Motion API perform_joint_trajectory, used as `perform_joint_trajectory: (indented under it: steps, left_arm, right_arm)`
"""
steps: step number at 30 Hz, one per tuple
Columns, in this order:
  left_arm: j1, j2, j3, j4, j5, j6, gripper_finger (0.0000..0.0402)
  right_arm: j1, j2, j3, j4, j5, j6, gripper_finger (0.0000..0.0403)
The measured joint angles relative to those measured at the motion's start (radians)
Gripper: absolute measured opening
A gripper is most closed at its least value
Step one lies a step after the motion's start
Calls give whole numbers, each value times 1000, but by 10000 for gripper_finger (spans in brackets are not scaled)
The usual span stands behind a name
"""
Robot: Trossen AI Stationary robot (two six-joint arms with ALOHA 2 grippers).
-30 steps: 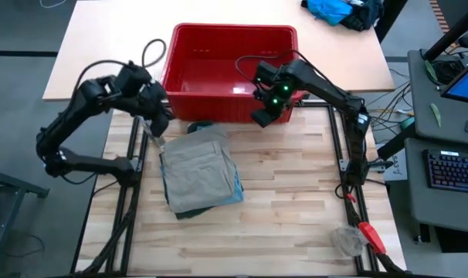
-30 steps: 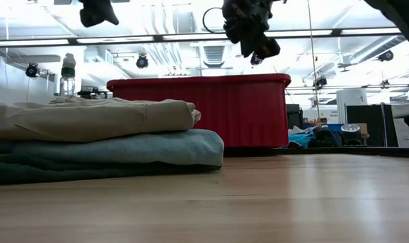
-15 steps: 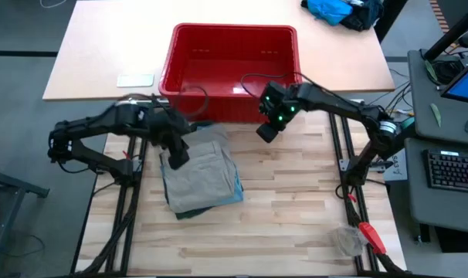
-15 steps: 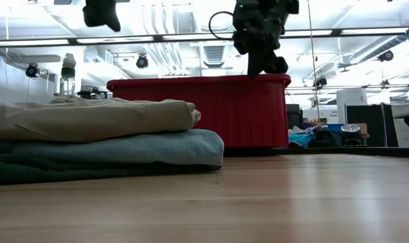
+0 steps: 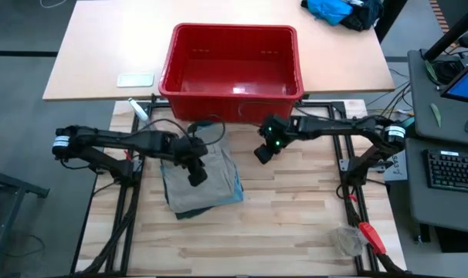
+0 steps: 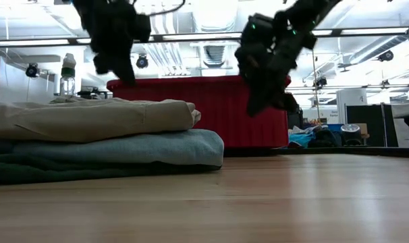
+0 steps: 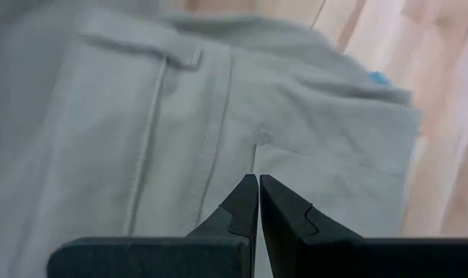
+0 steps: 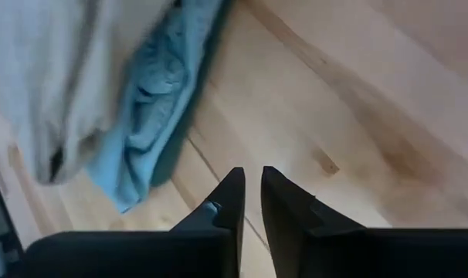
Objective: Fold Laundry from Bin
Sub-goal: Put the stacked folded clothes into the red bin
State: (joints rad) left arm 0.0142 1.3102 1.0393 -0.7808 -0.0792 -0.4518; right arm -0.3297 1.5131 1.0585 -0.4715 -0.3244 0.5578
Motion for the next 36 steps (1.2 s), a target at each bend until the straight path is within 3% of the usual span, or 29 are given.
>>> perform_joint_trajectory:
  steps: [4,9,15,19,26,36]
  left_arm:
    - [-6,17,-68,89,0,-32,0]
    - [-14,41,-105,132,0,-36,0]
    - [-22,75,-126,150,-2,-63,0]
    - [-23,100,-126,173,-7,-64,0]
    - [-27,157,-125,213,-17,-103,0]
    - [-34,174,-124,243,-33,-164,0]
  right_arm:
    - [-5,0,-111,153,-44,101,67]
    - [7,8,-210,355,-75,171,144]
    - [38,60,-239,446,-65,204,247]
    - [51,115,-239,571,-68,201,296]
    - [51,218,-224,860,-144,261,333]
    - [50,260,-123,867,-181,251,345]
